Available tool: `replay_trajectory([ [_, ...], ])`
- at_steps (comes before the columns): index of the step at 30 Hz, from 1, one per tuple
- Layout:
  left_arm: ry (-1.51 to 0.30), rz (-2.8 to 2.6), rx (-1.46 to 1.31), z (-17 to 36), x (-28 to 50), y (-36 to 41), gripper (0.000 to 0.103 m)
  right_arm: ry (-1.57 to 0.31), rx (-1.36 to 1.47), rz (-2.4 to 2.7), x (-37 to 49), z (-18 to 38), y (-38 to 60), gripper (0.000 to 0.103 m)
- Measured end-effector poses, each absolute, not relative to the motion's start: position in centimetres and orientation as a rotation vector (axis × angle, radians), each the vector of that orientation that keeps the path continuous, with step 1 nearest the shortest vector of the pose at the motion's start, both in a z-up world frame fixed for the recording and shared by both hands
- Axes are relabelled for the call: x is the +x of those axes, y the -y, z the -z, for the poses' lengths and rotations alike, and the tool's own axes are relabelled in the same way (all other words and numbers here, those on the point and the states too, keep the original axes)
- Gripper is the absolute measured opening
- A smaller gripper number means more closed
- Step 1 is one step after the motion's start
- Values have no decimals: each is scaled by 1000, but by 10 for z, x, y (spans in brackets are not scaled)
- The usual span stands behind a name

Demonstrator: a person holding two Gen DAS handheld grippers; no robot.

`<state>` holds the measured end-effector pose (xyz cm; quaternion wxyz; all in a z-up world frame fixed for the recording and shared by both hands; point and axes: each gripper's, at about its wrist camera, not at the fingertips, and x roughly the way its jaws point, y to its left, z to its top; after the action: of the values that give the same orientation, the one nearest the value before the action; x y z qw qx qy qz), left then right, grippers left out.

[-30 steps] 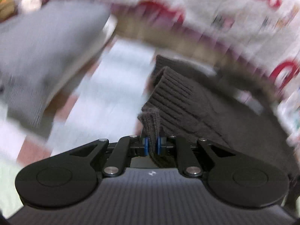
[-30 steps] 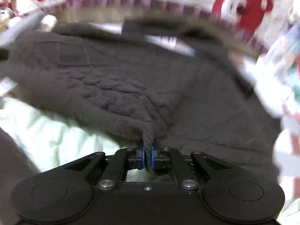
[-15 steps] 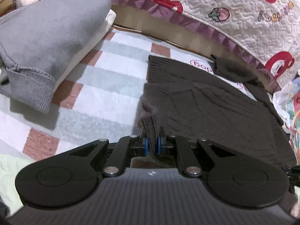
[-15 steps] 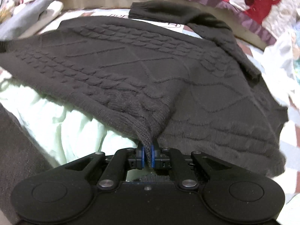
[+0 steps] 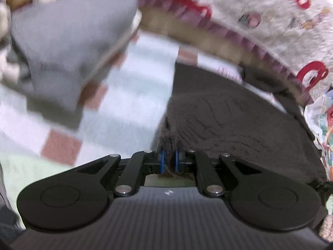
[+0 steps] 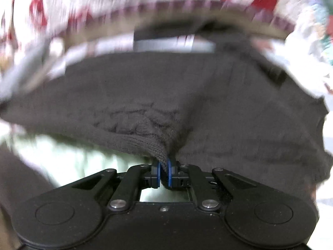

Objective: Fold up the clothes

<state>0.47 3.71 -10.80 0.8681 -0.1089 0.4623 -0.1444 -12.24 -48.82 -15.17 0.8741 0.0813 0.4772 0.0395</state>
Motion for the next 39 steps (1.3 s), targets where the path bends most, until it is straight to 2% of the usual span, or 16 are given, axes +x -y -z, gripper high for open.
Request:
replay_trajectory([
  [4,-980,278,-167,104,10,-26,13,-995,204,-101,-129,150,494,9],
  [9,-997,240,-154,109,12,-24,13,-1044,156,-118,-119,158,485,10],
  [11,-984,233,-165,105,11,-28,14,-1037,171,-145,-123,150,481,15],
  [13,-974,237,-174,102,12,-29,15,-1005,232,-194,-128,139,487,34],
  [15,-946,269,-157,97,12,-20,18,-933,284,-240,-134,122,498,34],
  [18,-891,363,-130,87,14,4,30,-825,296,-246,-138,94,521,36],
  [21,-806,442,-35,81,15,45,41,-780,182,-193,-119,78,549,37],
  [28,-764,595,63,86,33,145,41,-848,-290,-6,-23,98,579,37],
  [32,-706,660,162,81,44,206,42,-869,-446,-51,22,124,582,37],
  [34,-675,701,208,83,53,234,48,-871,-488,-33,44,140,583,40],
  [36,-651,732,268,89,67,260,49,-872,-505,-4,66,153,585,45],
  [38,-665,718,328,98,84,283,49,-862,-496,5,83,164,590,42],
  [39,-687,697,337,101,90,290,48,-850,-477,4,88,167,594,9],
])
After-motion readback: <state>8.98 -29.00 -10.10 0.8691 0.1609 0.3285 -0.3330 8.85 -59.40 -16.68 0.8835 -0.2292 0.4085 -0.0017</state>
